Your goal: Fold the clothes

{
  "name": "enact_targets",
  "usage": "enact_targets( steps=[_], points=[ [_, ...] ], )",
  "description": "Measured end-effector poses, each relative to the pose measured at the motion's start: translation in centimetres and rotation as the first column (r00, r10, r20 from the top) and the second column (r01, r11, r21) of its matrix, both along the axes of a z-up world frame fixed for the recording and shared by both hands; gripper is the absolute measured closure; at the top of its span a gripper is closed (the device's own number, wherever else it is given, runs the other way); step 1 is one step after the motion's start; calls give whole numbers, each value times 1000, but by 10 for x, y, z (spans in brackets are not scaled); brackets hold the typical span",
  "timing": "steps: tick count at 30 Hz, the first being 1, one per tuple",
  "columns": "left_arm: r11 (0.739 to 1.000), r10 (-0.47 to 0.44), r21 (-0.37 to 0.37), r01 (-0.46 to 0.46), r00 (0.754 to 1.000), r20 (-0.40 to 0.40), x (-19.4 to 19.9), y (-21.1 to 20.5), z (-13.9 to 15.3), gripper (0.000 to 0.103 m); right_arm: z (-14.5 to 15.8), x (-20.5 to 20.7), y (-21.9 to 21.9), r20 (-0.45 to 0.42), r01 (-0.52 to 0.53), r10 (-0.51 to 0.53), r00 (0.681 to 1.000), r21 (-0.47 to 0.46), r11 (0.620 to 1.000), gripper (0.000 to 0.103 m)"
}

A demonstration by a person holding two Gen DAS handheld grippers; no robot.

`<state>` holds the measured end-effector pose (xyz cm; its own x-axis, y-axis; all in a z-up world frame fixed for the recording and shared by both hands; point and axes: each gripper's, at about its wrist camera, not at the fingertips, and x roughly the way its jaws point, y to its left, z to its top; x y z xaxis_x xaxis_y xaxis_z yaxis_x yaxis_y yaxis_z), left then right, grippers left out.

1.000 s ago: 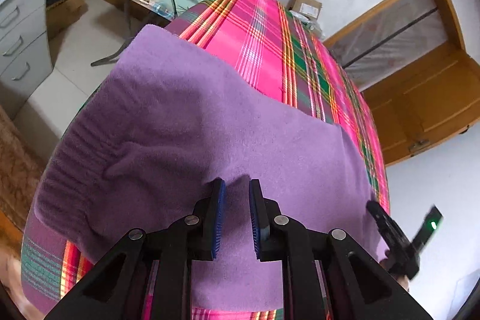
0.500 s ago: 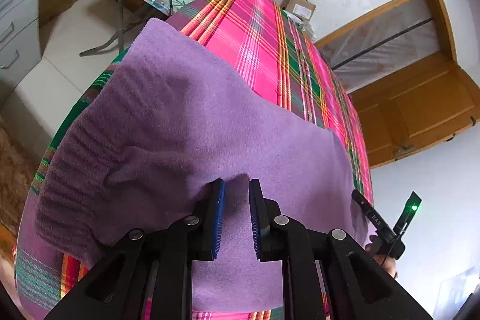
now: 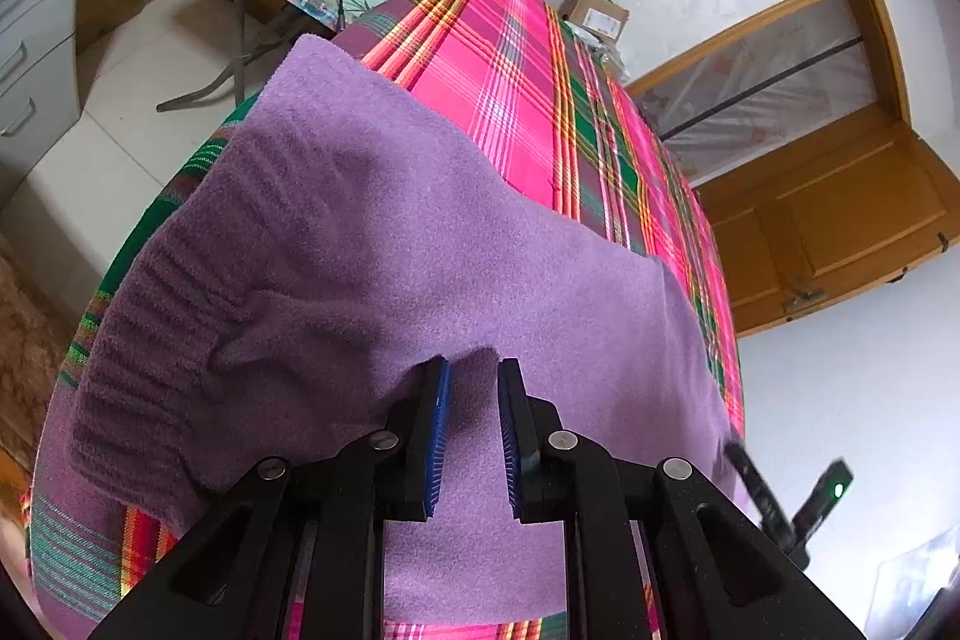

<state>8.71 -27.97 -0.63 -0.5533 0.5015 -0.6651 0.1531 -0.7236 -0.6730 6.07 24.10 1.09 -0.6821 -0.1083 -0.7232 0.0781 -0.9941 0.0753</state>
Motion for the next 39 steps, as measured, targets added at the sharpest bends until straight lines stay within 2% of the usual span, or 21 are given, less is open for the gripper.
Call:
enact_targets(
  steps=[7,11,15,18,22,24,26,32,36,39],
  points=[
    [1000,4,20,-4,1000,3,2,-6,-2,87,-14,54,7,-41,2,1,999,64,998,55],
    [1000,-1,14,1,1000,1,5,-7,-2,87,-16,81,10,-89,33,-29,996,49,998,55],
    [1000,-1,22,0,1000,3,4,-8,-1,87,-17,101,9,-121,47,-37,992,75,996,55],
    [1000,-1,19,1,1000,5,6,-11,0,87,-12,100,7,-104,66,-58,993,82,994,56],
    [1000,5,14,-5,1000,-1,12,-15,1,87,2,96,-10,-146,23,-15,989,56,998,56],
    [1000,8,10,-8,1000,-2,13,-15,2,87,0,90,-25,-140,-25,36,990,75,997,56],
    [1000,16,-3,-16,1000,-7,15,-16,4,87,-11,86,-38,-96,-49,59,994,100,994,56],
    [997,77,-22,-77,997,-14,24,-36,7,86,-10,90,-44,-100,-41,49,994,78,996,56],
    [991,136,-2,-137,990,-33,33,-58,8,86,-1,84,-65,-123,-107,114,986,62,992,56],
    [990,142,15,-141,989,-39,37,-66,9,86,2,75,-89,-128,-183,190,973,66,981,56]
  ],
)
